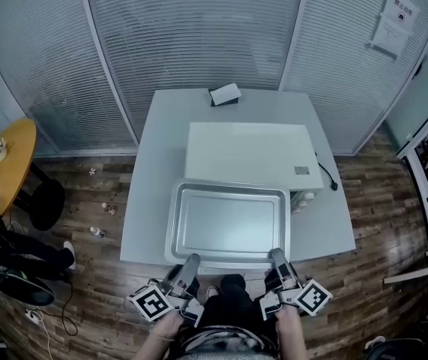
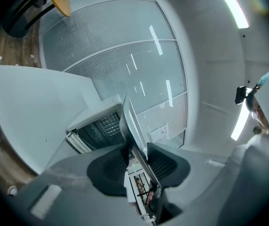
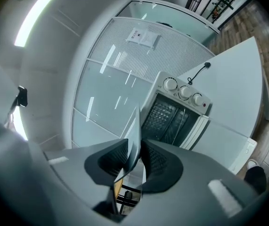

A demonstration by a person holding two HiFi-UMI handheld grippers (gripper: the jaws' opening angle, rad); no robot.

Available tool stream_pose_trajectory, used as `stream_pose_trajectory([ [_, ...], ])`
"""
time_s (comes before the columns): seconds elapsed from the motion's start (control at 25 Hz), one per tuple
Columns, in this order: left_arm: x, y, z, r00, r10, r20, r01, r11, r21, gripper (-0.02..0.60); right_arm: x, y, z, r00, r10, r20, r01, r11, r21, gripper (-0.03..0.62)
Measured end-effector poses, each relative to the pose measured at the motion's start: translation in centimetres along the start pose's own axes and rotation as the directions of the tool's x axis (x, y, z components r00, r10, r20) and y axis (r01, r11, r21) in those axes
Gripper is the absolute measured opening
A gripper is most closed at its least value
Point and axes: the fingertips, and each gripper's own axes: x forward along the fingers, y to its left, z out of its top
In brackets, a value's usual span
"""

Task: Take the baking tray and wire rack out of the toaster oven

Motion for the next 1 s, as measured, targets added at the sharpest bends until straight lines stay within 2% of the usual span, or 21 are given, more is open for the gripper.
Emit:
stream_pose_trajectory([
  [0.12,1.8,-0.1,0.2,1.0,0.011,-0.017,-0.011,1.0,0.007,0.129,1.1,-0.2,1.5,1.0,0.005,-0.004,-0.005,1.0,-0.006,0.092],
  [0.32,4.9,-0.5,1.0,1.0,0.022,-0.012,-0.022,1.0,-0.009,0.129,3.0,-1.3,4.2,1.0,-0.011,0.002,0.011,0.999,0.045,0.092],
  [0.52,8.2,-0.6,2.6,1.0,0.022,0.001,-0.022,0.999,0.026,0.126,6.0,-2.1,6.5,1.0,-0.017,-0.011,0.018,0.998,0.052,0.095],
  [0.8,11.9,0.4,3.5,0.999,0.033,0.017,-0.033,0.999,0.016,0.126,9.5,-3.1,9.5,1.0,-0.002,-0.025,0.002,1.0,0.018,0.097],
  [1.0,14.4,0.7,4.3,0.999,0.032,0.03,-0.032,0.999,-0.002,0.126,11.4,-3.9,11.0,1.0,-0.019,-0.023,0.02,0.999,0.039,0.1],
])
